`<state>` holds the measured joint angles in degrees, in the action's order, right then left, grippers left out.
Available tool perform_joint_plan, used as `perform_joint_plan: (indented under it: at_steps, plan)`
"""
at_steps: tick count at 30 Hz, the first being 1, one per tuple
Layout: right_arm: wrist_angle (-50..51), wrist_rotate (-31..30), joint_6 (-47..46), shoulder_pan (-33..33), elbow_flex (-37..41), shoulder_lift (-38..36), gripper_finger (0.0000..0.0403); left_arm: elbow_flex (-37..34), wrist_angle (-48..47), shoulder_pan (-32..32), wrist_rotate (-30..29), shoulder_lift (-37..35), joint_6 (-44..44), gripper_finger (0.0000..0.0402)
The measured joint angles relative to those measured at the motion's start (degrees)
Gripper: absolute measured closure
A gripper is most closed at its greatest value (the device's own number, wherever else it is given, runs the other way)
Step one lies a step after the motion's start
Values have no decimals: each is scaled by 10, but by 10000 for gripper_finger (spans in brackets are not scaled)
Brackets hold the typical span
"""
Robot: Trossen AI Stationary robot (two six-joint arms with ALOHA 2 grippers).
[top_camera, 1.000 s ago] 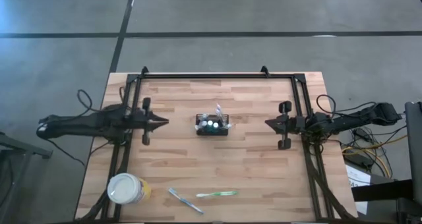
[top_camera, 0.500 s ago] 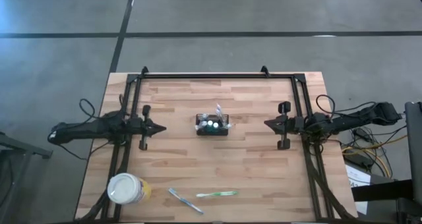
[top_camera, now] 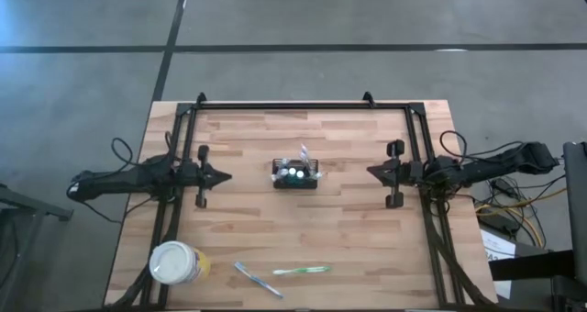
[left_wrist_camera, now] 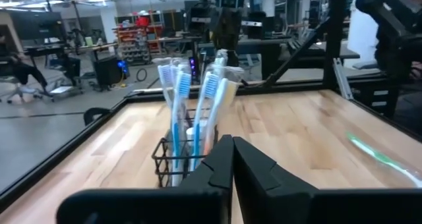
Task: Pick & Place toothbrushing station
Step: Put the green toothbrush into the black wire organizer
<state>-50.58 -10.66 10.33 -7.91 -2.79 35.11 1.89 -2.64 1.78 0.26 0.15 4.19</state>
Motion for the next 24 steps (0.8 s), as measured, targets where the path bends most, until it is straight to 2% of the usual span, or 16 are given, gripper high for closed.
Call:
perform_joint_plan:
  at_steps: [3,6,10,14,18,24]
  plan:
    - [68,-2,-8,-6,-41,24,394,0,0,0,-6,0,-1,390]
    - [131,-23,-27,-29,-103,81,394,0,-1,0,-7,0,-2,393]
    - [182,-106,-20,-83,-193,194,394,2,-4,0,-8,0,2,394]
    - [314,-154,-19,-127,-300,296,394,3,-6,0,-10,0,3,389]
    - [446,-202,-72,-176,-408,378,394,3,-6,0,-10,0,2,391]
    - [549,-212,-143,-248,-548,485,394,3,-6,0,-10,0,-15,392]
